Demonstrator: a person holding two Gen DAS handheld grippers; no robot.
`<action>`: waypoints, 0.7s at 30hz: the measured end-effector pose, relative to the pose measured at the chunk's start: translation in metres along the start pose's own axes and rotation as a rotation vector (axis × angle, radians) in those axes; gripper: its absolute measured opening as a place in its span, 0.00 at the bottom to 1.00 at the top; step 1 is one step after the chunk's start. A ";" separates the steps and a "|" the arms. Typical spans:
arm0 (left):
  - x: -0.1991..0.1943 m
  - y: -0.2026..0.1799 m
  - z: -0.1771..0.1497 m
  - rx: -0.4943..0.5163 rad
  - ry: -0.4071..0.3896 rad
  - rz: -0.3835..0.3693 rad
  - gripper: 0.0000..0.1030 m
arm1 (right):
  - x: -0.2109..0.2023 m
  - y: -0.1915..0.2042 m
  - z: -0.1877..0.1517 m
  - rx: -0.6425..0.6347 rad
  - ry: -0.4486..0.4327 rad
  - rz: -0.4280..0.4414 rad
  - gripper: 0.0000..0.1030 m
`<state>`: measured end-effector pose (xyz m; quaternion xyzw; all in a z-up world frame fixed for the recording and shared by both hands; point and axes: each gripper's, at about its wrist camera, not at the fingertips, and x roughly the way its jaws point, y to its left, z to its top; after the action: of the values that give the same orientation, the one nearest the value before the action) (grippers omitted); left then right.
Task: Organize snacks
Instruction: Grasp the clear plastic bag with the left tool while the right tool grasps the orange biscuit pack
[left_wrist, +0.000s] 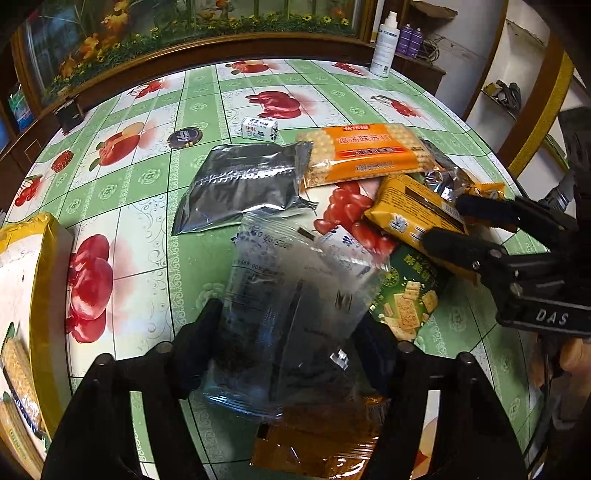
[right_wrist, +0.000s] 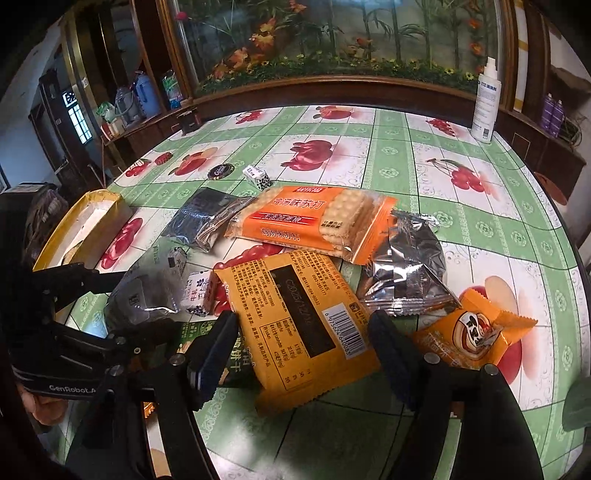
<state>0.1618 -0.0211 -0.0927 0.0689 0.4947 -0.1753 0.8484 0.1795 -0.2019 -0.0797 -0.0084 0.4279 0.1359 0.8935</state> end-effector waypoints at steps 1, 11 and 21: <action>-0.001 -0.001 -0.001 0.001 0.001 -0.005 0.62 | 0.000 0.000 0.002 -0.008 -0.001 0.006 0.74; -0.007 0.009 -0.007 -0.055 -0.004 -0.016 0.56 | 0.012 0.008 0.011 -0.120 0.026 0.065 0.79; -0.024 0.029 -0.021 -0.149 -0.027 0.005 0.46 | -0.010 0.005 -0.009 0.001 -0.011 0.088 0.69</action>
<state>0.1442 0.0172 -0.0845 0.0044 0.4946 -0.1368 0.8583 0.1658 -0.2002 -0.0774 0.0115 0.4230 0.1747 0.8891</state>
